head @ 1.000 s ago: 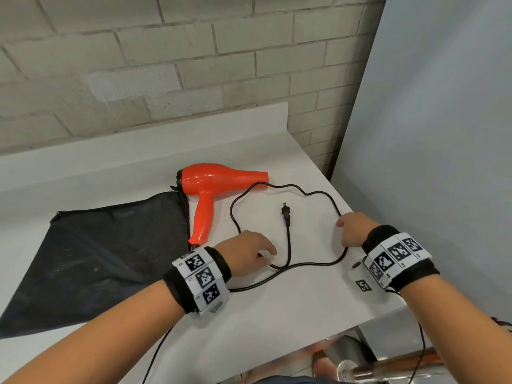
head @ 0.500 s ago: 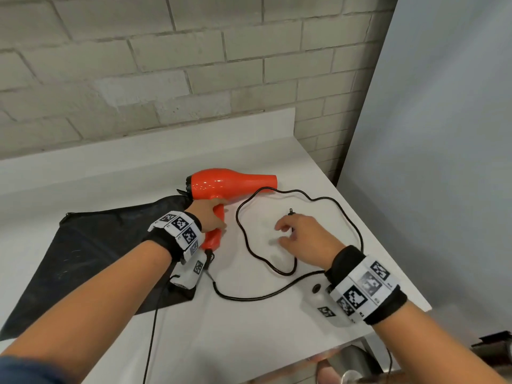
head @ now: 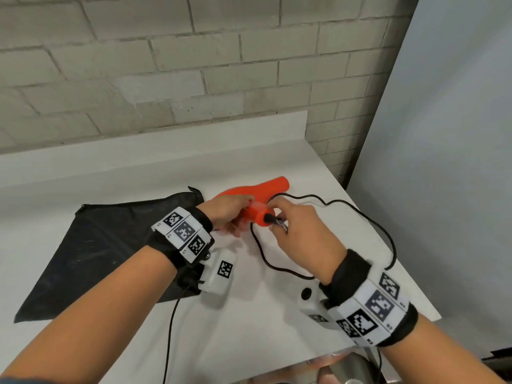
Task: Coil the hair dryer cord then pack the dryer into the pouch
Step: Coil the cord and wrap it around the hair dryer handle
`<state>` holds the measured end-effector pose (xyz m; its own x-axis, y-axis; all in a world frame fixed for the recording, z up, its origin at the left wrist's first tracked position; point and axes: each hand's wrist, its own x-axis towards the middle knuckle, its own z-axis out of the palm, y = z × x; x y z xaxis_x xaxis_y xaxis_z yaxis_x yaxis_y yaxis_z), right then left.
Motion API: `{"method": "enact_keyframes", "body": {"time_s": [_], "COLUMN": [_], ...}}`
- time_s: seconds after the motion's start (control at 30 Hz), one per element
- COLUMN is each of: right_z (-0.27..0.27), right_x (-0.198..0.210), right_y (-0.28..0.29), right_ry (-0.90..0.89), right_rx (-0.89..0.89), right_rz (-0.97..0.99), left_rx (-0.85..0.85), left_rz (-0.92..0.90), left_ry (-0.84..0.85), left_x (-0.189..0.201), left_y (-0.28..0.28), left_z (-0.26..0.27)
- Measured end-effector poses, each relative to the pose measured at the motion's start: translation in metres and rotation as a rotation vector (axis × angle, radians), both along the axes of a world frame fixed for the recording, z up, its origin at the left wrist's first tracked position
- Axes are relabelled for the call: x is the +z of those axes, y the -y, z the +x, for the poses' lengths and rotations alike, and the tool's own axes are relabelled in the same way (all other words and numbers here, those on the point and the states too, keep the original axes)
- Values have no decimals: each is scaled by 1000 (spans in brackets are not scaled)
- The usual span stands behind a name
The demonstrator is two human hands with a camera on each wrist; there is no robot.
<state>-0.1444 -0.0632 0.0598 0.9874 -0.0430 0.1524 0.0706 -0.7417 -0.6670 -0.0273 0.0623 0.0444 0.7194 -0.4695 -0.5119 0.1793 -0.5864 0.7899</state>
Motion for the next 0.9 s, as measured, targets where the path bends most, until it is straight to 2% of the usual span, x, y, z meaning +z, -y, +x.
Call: {"method": "enact_keyframes", "body": {"time_s": [0.07,0.17,0.27,0.37,0.47,0.63,0.73,0.8,0.9], "right_z": [6,19,29,28,23,38,49,54,59], "right_x": [12,25,33,39,43,50,58,64,76], "right_y": [6,10,10,13,16,22,27,29,31], "right_ry": [28,39,23,27,57,208,273,312,346], "right_rx": [11,1,-12,-9,7,-8,-12,-11,10], "right_rz": [9,-3,-7,-3,65,104,55,18,-64], "left_rx": [-77,-204,-143,-19,75,17,-59,-59,44], "left_rz": [40,77,-7,-63,-83,-127,-144,-303,-595], "left_ry": [169,556,749,775,721,588,550,561,618], "left_x": [0,-1,-2,2,8,13,18,30,58], "left_y": [-7,-9,-4,-3,-10,-23,-29,-29,-21], "left_z": [-3,-12,-16,-10,-6,-5,-1,-3,-7]}}
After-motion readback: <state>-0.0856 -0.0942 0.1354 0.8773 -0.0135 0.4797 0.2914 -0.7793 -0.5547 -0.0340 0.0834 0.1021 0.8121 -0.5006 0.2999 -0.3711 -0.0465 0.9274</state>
